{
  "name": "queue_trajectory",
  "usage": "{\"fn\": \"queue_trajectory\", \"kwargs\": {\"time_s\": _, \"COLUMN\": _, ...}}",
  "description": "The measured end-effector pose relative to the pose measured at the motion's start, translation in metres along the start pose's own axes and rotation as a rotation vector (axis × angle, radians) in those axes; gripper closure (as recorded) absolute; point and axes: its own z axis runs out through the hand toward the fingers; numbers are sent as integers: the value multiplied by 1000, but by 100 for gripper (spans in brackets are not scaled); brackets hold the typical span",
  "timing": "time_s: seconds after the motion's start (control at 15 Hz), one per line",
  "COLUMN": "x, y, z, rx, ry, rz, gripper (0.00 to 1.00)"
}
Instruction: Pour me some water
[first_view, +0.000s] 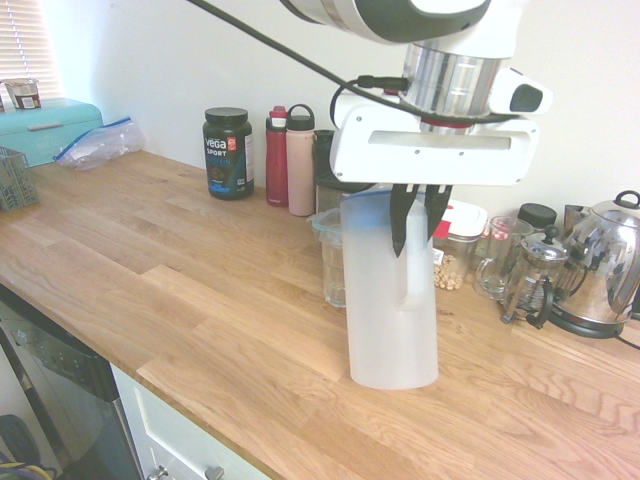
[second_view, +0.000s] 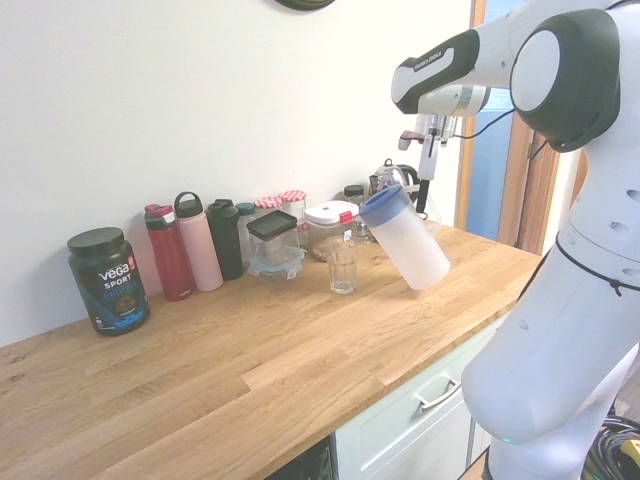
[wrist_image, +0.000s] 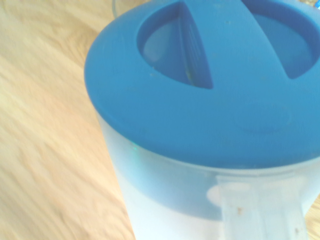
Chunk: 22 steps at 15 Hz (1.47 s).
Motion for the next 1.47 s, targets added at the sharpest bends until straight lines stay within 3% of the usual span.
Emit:
{"fn": "queue_trajectory", "kwargs": {"time_s": 0.27, "x": 9, "y": -36, "z": -7, "rx": -93, "ry": -19, "rz": -109, "gripper": 100}}
{"fn": "queue_trajectory", "kwargs": {"time_s": 0.73, "x": 18, "y": -85, "z": -17, "rx": -332, "ry": 7, "rz": -196, "gripper": 100}}
{"fn": "queue_trajectory", "kwargs": {"time_s": 1.47, "x": 13, "y": -128, "z": 0, "rx": -555, "ry": -32, "rz": -284, "gripper": 100}}
